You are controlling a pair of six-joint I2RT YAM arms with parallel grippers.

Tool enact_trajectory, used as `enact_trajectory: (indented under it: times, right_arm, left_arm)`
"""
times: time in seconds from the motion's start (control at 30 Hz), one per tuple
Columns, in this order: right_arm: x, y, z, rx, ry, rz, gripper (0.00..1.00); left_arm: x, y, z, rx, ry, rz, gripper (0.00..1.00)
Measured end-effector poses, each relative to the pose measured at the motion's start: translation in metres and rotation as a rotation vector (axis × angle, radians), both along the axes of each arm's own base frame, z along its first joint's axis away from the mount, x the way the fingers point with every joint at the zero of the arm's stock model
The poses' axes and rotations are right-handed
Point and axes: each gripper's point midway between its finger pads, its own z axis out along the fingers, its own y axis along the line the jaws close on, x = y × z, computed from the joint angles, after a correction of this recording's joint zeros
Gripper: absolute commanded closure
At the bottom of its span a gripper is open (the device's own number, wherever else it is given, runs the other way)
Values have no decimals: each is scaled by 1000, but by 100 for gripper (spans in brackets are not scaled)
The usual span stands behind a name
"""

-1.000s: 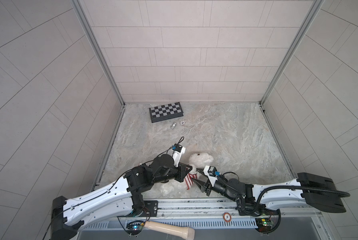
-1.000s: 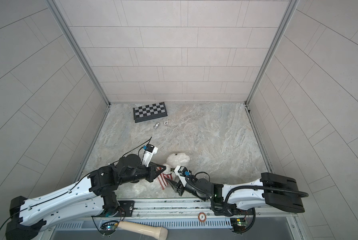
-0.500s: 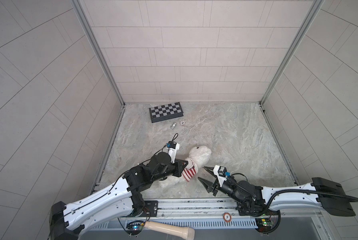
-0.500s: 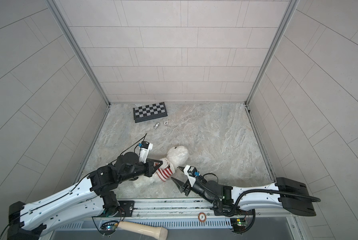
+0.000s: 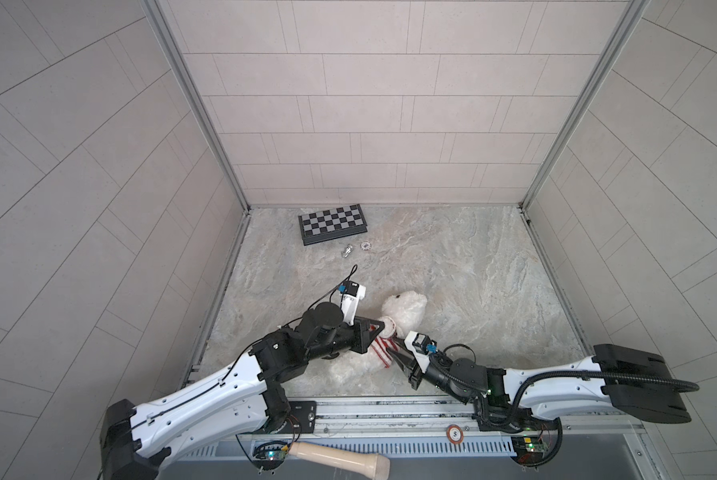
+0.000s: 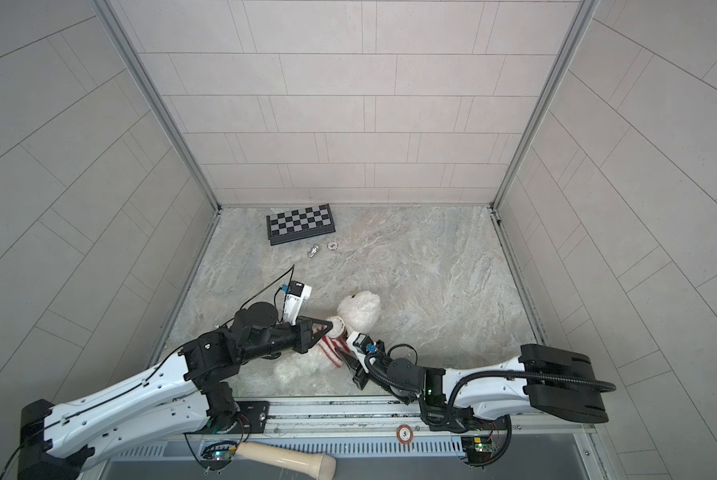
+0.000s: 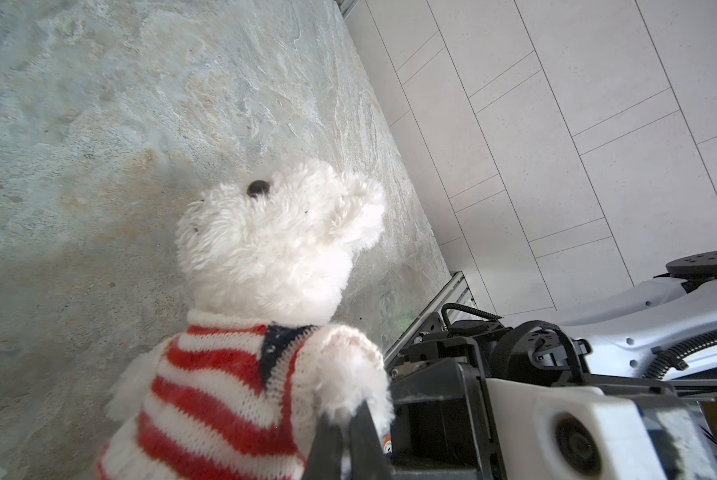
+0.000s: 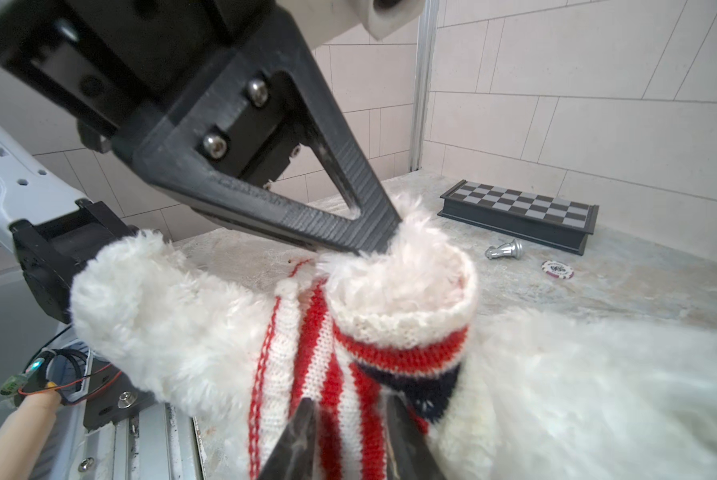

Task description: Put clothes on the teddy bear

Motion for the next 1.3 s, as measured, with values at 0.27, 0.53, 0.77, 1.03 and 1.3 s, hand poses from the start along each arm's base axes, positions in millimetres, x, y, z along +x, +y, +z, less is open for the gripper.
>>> enact_trajectory:
  times: [0.27, 0.53, 0.77, 1.03, 1.3]
  right_arm:
    - [9, 1, -8, 2, 3, -57, 100]
    - [22, -20, -21, 5, 29, -181, 100]
    - [26, -28, -24, 19, 51, -223, 100]
    - [12, -14, -7, 15, 18, -103, 71]
    - [12, -14, 35, 92, -19, -98, 59]
  left_arm:
    - [-2, -3, 4, -21, 2, -16, 100]
    - [-3, -1, 9, -23, -4, -17, 100]
    - [-5, 2, 15, -29, -15, -18, 100]
    - [-3, 6, 22, -33, -27, -10, 100]
    - [-3, 3, 25, -47, -30, -18, 100]
